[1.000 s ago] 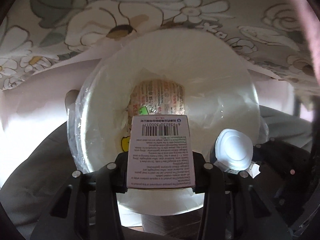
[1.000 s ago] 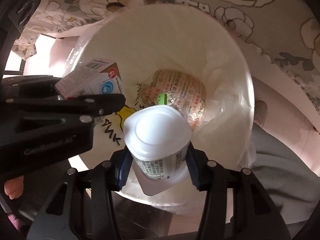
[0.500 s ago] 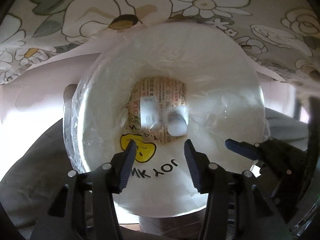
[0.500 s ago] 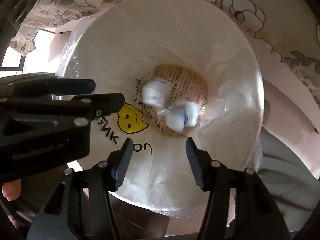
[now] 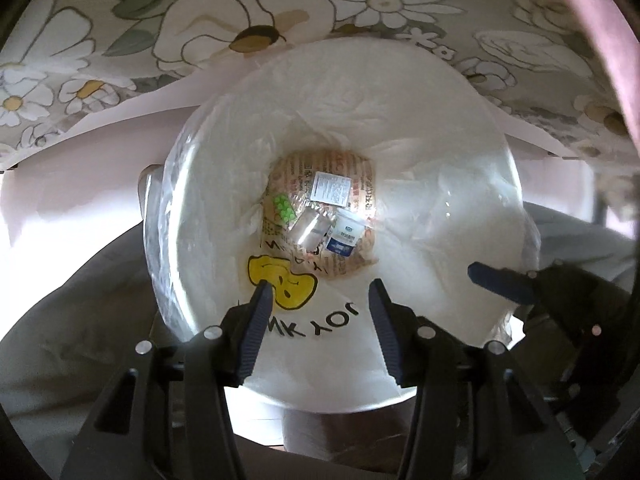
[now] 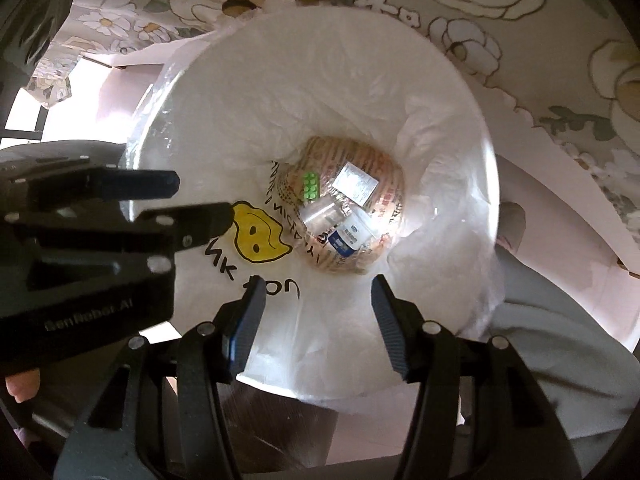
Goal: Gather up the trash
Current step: 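Raise both open tools from the bin back over the bed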
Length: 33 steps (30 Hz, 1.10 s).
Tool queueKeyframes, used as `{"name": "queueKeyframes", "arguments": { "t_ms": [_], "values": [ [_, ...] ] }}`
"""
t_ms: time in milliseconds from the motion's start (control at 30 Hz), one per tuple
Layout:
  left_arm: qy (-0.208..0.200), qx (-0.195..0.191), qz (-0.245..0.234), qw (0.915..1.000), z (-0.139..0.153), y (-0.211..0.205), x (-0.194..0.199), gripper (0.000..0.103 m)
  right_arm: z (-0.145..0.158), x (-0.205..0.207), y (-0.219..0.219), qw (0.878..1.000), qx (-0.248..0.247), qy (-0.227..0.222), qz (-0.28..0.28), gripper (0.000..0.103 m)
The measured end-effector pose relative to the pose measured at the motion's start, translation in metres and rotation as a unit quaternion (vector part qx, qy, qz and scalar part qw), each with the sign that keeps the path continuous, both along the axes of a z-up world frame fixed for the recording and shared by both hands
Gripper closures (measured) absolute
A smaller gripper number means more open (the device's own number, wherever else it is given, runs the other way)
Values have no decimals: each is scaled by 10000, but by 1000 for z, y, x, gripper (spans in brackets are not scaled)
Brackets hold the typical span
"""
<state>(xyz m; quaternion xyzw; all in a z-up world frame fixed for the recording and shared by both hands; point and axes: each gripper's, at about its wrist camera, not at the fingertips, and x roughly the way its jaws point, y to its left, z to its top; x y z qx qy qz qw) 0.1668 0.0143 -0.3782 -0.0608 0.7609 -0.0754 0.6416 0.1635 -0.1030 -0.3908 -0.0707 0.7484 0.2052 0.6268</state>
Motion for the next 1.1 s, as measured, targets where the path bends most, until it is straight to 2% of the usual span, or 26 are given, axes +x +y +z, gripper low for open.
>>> {"name": "queueKeyframes", "arguments": {
  "t_ms": [200,467,900,1100],
  "values": [
    [-242,70,-77,9997,24,2,-11,50,27,-7,-3,9997,48,-245,-28,47],
    [-882,193,-181,9958,86,4,-16,48,79,-12,-13,9977,189,-657,-44,47],
    [-2030,168,-416,9782,205,-11,-6,40,188,3,-45,9848,460,-1648,-290,47],
    [-2373,32,-415,9706,243,-15,5,36,238,15,-58,9744,591,-2134,-397,47]
  ]
}}
